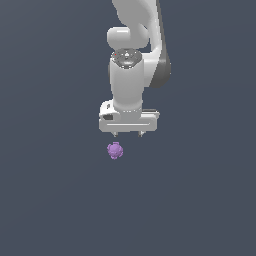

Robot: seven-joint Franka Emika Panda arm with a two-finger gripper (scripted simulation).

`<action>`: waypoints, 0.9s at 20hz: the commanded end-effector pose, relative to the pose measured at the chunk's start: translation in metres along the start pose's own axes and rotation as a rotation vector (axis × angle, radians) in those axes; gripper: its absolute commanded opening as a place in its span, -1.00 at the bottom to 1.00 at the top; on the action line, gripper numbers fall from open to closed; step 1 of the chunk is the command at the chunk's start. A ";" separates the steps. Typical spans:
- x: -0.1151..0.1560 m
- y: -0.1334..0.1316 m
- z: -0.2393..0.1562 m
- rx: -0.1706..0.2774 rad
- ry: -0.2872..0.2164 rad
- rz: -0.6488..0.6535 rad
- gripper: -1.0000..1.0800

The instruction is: Pick up the object and move it to a goal position.

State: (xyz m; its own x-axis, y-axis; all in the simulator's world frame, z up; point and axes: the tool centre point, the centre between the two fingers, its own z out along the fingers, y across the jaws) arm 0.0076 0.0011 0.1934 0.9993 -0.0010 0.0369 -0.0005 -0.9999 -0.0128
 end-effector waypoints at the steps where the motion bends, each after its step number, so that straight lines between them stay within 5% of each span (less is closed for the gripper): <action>1: 0.000 0.000 0.000 0.000 0.000 0.000 0.92; 18: -0.006 -0.020 -0.004 0.016 -0.015 -0.049 0.92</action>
State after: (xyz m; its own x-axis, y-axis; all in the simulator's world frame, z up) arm 0.0010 0.0222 0.1996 0.9988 0.0423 0.0230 0.0429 -0.9987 -0.0279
